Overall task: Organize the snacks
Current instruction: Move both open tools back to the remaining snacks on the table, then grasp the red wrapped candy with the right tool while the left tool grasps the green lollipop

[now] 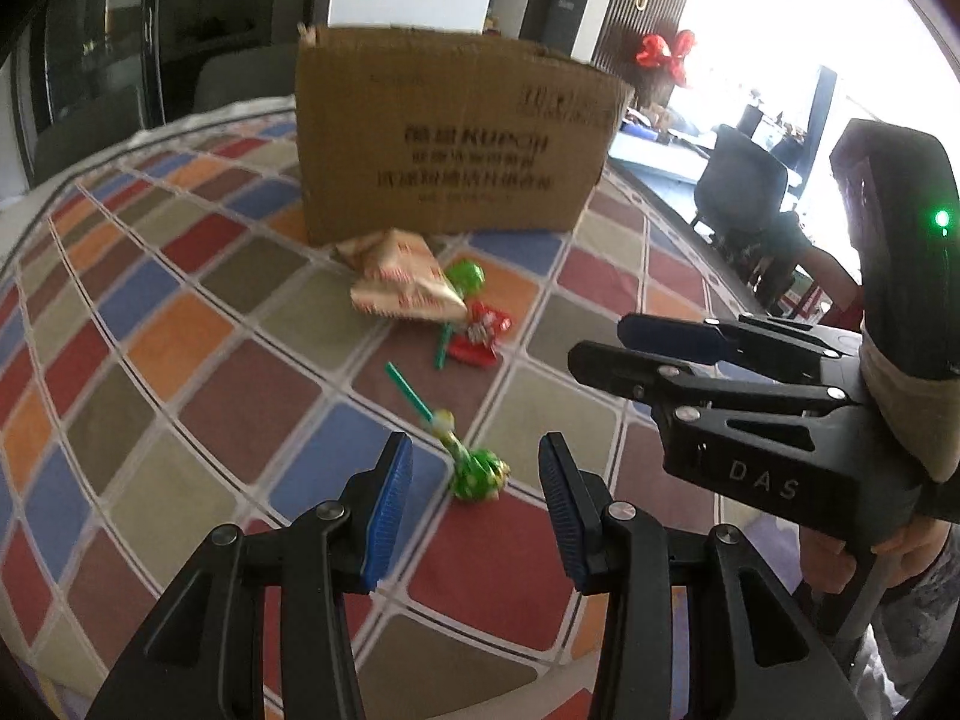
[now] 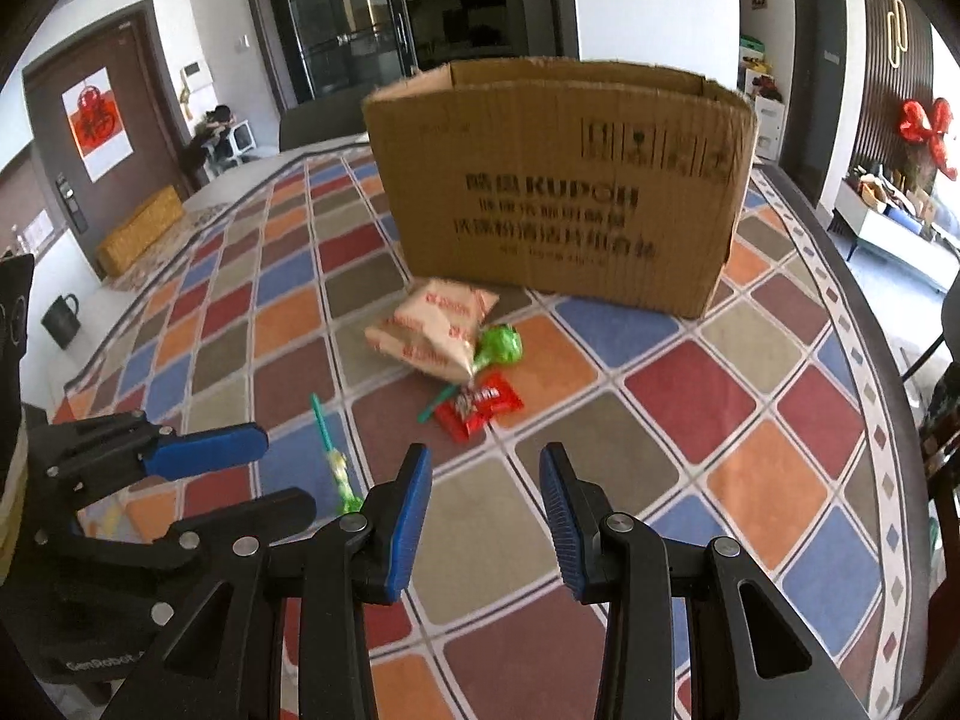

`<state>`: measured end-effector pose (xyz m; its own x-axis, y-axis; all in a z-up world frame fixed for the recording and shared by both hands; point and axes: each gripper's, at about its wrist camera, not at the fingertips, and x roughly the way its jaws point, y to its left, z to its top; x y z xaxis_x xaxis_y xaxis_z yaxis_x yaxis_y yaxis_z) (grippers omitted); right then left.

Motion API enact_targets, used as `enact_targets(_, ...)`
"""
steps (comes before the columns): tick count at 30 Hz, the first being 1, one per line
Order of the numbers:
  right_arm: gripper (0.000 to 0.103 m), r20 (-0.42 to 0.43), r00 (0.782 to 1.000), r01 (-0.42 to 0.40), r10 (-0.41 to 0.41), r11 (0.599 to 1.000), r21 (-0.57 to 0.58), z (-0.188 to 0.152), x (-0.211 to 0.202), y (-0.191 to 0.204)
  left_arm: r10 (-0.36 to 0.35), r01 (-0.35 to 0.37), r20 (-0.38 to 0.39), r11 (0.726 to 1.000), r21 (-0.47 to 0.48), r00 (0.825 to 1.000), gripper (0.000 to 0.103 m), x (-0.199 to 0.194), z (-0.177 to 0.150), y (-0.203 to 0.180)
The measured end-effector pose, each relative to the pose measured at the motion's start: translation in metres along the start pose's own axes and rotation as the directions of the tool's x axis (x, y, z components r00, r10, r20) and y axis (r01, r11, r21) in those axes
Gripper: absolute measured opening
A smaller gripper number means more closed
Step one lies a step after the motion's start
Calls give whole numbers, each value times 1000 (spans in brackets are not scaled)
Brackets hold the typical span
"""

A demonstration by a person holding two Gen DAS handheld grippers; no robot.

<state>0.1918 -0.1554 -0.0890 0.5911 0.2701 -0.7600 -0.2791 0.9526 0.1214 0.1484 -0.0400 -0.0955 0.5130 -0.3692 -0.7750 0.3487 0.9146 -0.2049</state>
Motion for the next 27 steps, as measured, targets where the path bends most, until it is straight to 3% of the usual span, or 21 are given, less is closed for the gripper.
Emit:
enact_targets(14, 38, -60, 998, -25, 27, 999, 27, -7, 29, -5, -18, 18, -50, 1000, -4, 999, 38, 35, -8, -1)
enact_targets(18, 38, -69, 997, -30, 32, 999, 27, -7, 34, -6, -18, 18, -56, 1000, -1, 998, 27, 40, -8, 0)
enact_targets(27, 38, -73, 997, -35, 36, 999, 12, 0, 47, -3, 2, -2, -21, 1000, -30, 1000, 26, 35, 2, 13)
